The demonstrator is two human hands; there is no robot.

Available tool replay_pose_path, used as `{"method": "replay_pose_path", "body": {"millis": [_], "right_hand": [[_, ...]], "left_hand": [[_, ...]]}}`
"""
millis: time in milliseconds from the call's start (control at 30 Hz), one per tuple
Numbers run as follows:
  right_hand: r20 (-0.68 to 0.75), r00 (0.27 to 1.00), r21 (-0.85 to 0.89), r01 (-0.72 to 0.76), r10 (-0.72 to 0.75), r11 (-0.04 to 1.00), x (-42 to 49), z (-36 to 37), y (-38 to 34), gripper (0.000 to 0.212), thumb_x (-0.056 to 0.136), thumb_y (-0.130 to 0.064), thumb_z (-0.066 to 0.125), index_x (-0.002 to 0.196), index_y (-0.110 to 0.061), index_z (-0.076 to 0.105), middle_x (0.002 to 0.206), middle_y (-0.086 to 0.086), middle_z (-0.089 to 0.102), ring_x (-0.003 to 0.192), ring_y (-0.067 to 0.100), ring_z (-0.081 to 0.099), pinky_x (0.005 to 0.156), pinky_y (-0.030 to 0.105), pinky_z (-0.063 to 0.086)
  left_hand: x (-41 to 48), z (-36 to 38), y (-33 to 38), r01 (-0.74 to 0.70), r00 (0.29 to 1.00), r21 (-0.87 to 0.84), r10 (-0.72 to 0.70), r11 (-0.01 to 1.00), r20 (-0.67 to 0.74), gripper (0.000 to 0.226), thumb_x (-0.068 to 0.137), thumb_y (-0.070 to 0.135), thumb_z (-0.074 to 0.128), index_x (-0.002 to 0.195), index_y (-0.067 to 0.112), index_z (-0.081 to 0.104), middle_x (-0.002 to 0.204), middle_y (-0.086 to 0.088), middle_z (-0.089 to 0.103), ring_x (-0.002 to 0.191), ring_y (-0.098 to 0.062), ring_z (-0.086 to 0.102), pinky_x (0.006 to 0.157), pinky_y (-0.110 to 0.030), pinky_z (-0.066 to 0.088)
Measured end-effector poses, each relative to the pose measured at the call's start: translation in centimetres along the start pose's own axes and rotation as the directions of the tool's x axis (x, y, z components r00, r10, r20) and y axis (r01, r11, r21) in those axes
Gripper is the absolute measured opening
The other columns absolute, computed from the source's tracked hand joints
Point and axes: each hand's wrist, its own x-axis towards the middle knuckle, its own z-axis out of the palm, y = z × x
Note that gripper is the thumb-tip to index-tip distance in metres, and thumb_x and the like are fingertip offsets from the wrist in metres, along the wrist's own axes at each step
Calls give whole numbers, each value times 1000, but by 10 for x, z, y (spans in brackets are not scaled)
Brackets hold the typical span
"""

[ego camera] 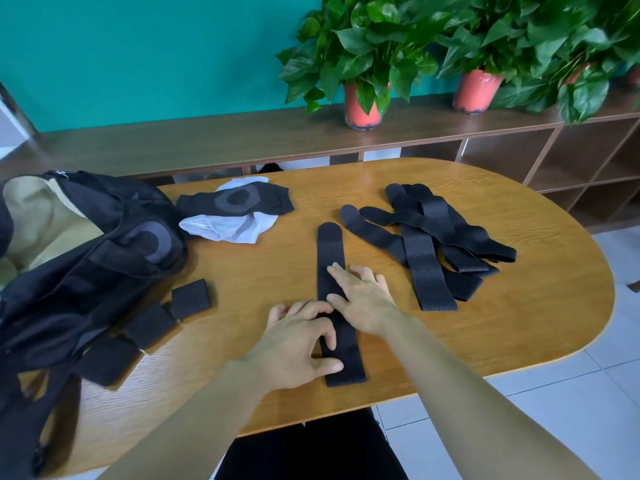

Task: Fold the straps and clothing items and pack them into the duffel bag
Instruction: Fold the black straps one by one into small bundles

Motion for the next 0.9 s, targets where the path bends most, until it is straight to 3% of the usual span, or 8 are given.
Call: {"method": "replay_pose_path", "body": {"millis": [100, 167, 300, 433, 700, 900], "right_hand": [[-35, 998, 70, 58, -56, 996, -3, 3, -5, 54, 99, -37, 40, 149, -31, 21, 158, -10, 12, 142, 13, 6, 112, 31, 9], [-131, 985, 94, 123, -110, 988, -10, 2, -7, 52, 98, -36, 45, 147, -32, 29, 158, -10, 15, 142, 10, 6, 109, 29, 10], [-226, 922, -107, 299, -316, 948, -46, 1, -6, 42, 93, -33, 55, 135, -31, 50, 151, -6, 35, 141, 13, 17, 107, 34, 16], [-115, 882, -253, 418, -456, 872, -78, 26, -6, 35, 88, -37, 50, 120, -28, 63, 140, -1, 51, 138, 22, 31, 108, 39, 26], [-22, 955, -351, 271, -297, 896, -38, 17, -16, 47, 101, -40, 34, 147, -29, 31, 156, -8, 23, 146, 18, 0, 116, 37, 7], [33, 990, -391, 141, -139, 909, 18, 5, -18, 48, 102, -43, 25, 149, -33, 23, 158, -10, 15, 146, 21, -4, 116, 42, 7]], "left_hand": [[-11, -2, -7, 6, 1000, 9, -7, 1000, 4, 26, 79, 56, 64, 94, 37, 54, 149, 22, 24, 136, 3, 15, 110, -32, -1], [-19, -4, -10, 4, 1000, 6, -4, 1000, 16, 25, 80, 54, 63, 95, 38, 52, 151, 21, 22, 139, 4, 11, 111, -33, -2], [-30, -2, -17, 18, 1000, -18, -18, 1000, 1, 27, 81, 54, 64, 96, 40, 47, 155, 18, 18, 141, 1, 11, 114, -37, -3], [-34, -2, -18, 33, 999, -36, -34, 999, -30, 29, 80, 55, 64, 96, 42, 44, 154, 18, 18, 140, 1, 14, 112, -34, -4], [-33, -6, -13, 62, 998, 15, -61, 998, -9, 33, 79, 56, 64, 97, 40, 42, 154, 16, 20, 142, -1, 13, 114, -40, -6], [-28, -4, -20, 47, 999, 33, -46, 998, -20, 46, 75, 62, 62, 110, 40, 42, 152, 19, 22, 141, 2, 11, 115, -41, -10]]}}
